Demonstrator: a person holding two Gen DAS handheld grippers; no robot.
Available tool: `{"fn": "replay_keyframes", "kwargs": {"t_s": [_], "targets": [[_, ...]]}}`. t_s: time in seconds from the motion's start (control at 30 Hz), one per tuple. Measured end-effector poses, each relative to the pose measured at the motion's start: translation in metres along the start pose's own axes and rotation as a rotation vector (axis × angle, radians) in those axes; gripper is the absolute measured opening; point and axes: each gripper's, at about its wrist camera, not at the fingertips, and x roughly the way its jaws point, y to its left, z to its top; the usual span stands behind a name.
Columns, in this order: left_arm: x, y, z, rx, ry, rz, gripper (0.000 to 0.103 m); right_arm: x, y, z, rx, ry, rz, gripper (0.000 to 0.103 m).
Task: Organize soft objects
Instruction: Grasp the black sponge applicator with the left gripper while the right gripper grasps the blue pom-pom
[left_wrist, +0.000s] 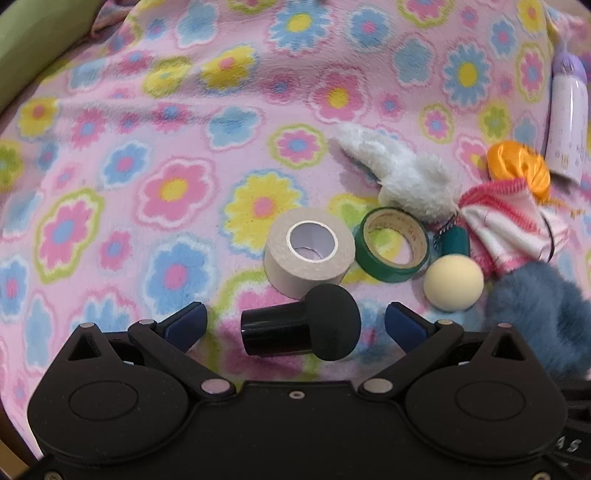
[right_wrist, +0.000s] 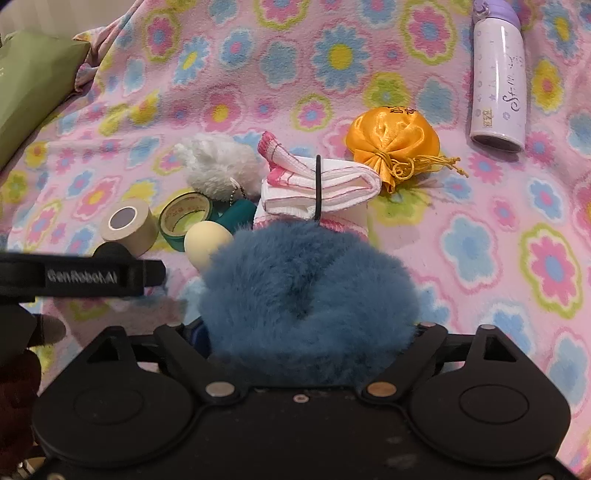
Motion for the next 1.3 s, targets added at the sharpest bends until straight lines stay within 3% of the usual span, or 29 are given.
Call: {"fn": "replay_keyframes", "kwargs": {"t_s": [0.2, 0.63, 0.73, 0.87, 0.97, 1.13, 1.23, 1.3], "targets": [[0.001, -0.005, -0.005, 0.034, -0.018, 0.022, 0.099, 0.007, 0.007, -0.005, -0.05, -0.028, -0.008, 0.102], [-0.001, -0.007, -0.006, 0.048, -0.026, 0.012, 0.098, 0.009, 0.006, -0.006, -0.073, -0.043, 0.005, 0.103], [-0.009, -0.006, -0.009, 0.052, -0.042, 0.013, 0.085, 0.004, 0.002, -0.006, -0.057, -0.045, 0.002, 0.093], [-0.02, -0.005, -0.012, 0.066, -0.063, 0.002, 0.062, -0.005, -0.008, -0.004, -0.014, -0.038, 0.005, 0.07], [-0.026, -0.005, -0.013, 0.069, -0.069, -0.024, 0.056, -0.012, -0.013, -0.004, 0.007, -0.03, 0.013, 0.056], [-0.033, -0.006, -0.017, 0.058, -0.079, -0.04, 0.056, -0.023, -0.02, -0.01, 0.033, -0.025, -0.006, 0.055], [-0.031, 0.004, -0.015, -0.015, -0.055, -0.073, 0.058, -0.028, -0.022, -0.016, 0.037, -0.029, -0.02, 0.055], [-0.03, 0.011, -0.012, -0.066, -0.046, -0.101, 0.067, -0.03, -0.022, -0.019, 0.036, -0.032, -0.026, 0.056]]}}
